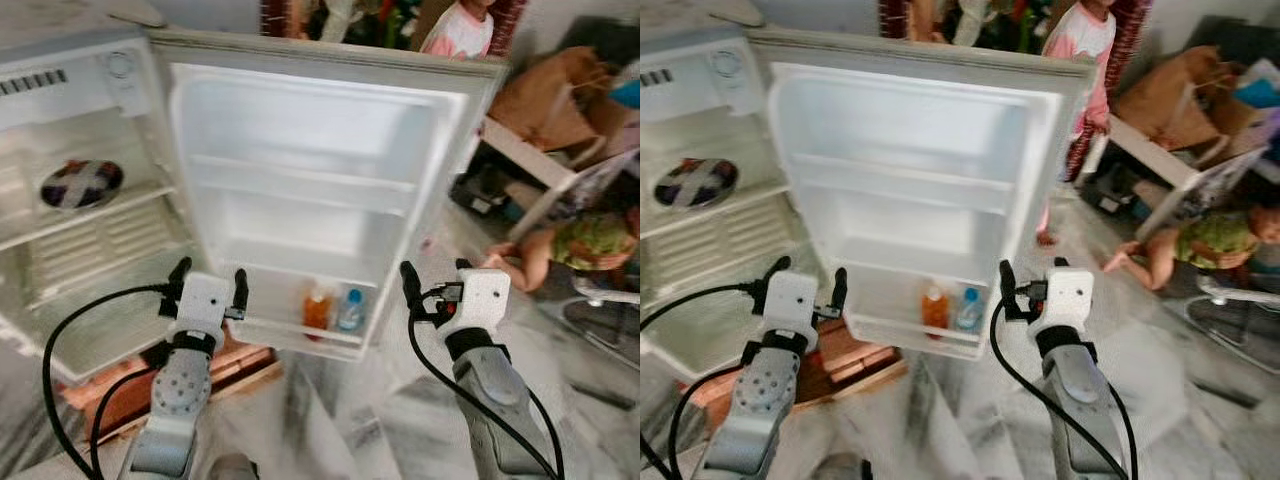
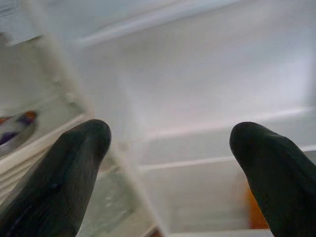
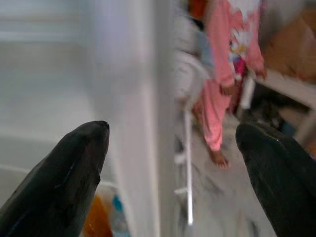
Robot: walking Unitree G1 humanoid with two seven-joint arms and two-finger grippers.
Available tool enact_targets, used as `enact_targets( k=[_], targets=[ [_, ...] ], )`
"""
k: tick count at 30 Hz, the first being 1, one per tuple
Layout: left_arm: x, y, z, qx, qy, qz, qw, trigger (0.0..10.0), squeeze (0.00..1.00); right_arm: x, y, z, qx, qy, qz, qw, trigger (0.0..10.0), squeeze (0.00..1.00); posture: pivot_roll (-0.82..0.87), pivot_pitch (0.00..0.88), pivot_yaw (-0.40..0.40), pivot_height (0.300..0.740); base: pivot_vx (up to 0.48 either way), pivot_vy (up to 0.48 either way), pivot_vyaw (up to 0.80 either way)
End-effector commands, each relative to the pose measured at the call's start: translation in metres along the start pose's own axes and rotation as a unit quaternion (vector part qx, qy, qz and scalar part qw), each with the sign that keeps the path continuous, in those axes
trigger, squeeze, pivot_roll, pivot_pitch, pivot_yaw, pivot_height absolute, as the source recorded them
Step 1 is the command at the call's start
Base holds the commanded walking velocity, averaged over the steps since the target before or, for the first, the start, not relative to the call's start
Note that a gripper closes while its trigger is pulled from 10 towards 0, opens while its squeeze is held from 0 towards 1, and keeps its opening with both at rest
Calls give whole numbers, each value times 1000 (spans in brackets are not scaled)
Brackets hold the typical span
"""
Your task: Restocking fridge
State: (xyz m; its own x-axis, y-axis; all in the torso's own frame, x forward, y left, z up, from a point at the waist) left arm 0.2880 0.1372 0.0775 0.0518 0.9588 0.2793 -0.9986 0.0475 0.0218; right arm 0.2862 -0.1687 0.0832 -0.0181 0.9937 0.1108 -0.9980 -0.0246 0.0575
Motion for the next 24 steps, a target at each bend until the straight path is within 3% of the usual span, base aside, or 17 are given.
enact_targets(
  k=[1, 4, 6, 11, 18, 24],
  targets=[
    [2, 1, -1, 3, -8, 2, 1000, 10000, 0, 0, -1, -1, 5, -23, 0, 1000, 10000, 0, 122, 52, -29, 740, 0, -304, 0],
    [4, 1, -4, 10, -4, 5, 1000, 10000, 0, 13, 2, -5, 11, -49, 44, 998, 10000, 0, 119, 53, -27, 740, -283, -310, 0],
    [4, 1, -3, 8, -6, 4, 1000, 10000, 0, 13, 2, -5, 12, -22, 37, 999, 10000, 0, 120, 52, -27, 740, -319, -317, 0],
    [5, 2, -2, 1, -17, 5, 1000, 10000, 0, 24, 5, -1, -5, -14, 85, 996, 10000, 0, 126, 49, -28, 740, -171, -175, 154],
    [4, 2, -3, 2, -12, 3, 1000, 10000, 0, 24, 3, 1, -9, -16, 87, 996, 10000, 0, 125, 46, -29, 740, 0, 0, 679],
    [3, 0, -3, 3, -23, -2, 1000, 10000, 0, 19, 1, 6, -26, -7, 82, 996, 10000, 0, 115, 43, -19, 740, 0, 0, 0]
  ],
)
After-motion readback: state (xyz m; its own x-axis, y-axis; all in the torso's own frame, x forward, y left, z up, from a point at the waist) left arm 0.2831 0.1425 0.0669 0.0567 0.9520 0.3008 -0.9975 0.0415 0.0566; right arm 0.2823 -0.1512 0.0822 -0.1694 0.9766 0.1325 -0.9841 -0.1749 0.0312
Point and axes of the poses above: a point about 5 cm out from each wrist's last joint towards the gripper, its own y axis pointing back from the gripper into the wrist, its own z axis along the axis of the wrist's last joint, x = y × z, the point moved 4 cm from there along -y, pointing out of the wrist towards the gripper
